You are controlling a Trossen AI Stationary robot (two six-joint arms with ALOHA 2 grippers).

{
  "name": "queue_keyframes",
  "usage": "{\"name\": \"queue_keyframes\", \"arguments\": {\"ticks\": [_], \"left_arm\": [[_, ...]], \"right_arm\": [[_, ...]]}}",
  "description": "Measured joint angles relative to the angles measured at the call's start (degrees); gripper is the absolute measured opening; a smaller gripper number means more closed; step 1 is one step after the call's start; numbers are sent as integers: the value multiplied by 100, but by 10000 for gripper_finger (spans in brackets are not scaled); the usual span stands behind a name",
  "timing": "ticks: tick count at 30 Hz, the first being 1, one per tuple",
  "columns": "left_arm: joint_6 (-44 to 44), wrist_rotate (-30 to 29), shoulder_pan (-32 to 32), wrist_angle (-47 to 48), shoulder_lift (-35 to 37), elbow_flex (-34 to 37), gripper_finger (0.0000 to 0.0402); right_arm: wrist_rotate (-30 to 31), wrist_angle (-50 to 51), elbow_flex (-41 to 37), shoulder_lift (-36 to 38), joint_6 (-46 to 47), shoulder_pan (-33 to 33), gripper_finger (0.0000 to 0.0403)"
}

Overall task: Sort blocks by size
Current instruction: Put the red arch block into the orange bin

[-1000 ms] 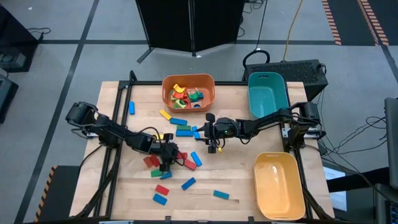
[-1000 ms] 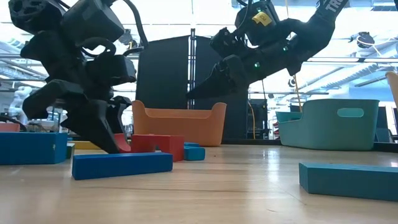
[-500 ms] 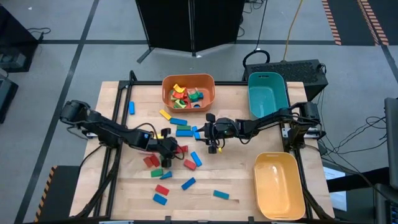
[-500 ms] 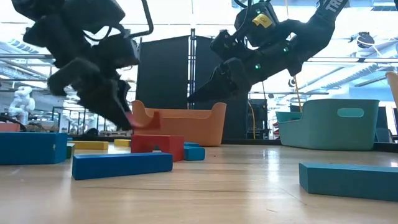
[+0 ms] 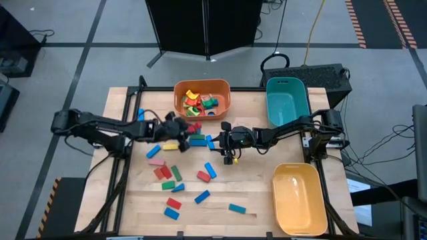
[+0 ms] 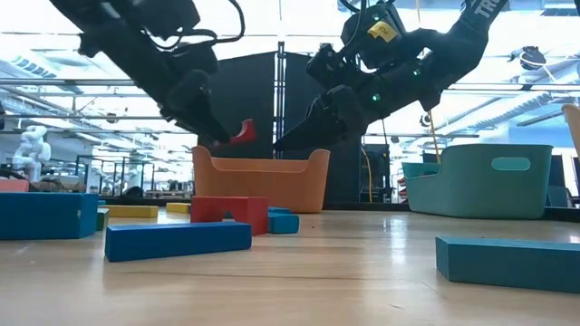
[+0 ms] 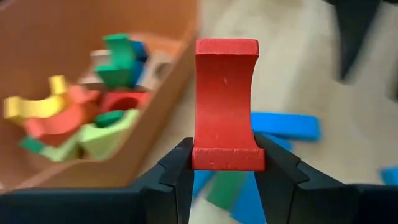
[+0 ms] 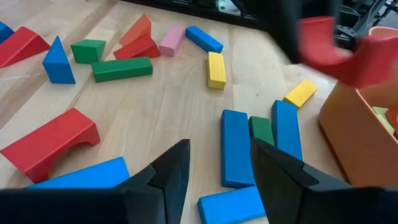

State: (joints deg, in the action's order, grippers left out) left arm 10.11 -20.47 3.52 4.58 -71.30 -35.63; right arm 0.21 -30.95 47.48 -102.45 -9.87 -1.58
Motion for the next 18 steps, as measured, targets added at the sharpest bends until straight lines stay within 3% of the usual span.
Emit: {"name": "queue_keyframes", "arguments": {"ticks": [10, 18], "left_arm": [[-458, 8, 1303, 788, -308, -1060, 128], [-793, 111, 1969, 1167, -1186, -1986, 128]], "right_arm": [[0, -56, 0, 0, 0, 0, 157], [0, -23, 0, 0, 20, -32, 157]]}}
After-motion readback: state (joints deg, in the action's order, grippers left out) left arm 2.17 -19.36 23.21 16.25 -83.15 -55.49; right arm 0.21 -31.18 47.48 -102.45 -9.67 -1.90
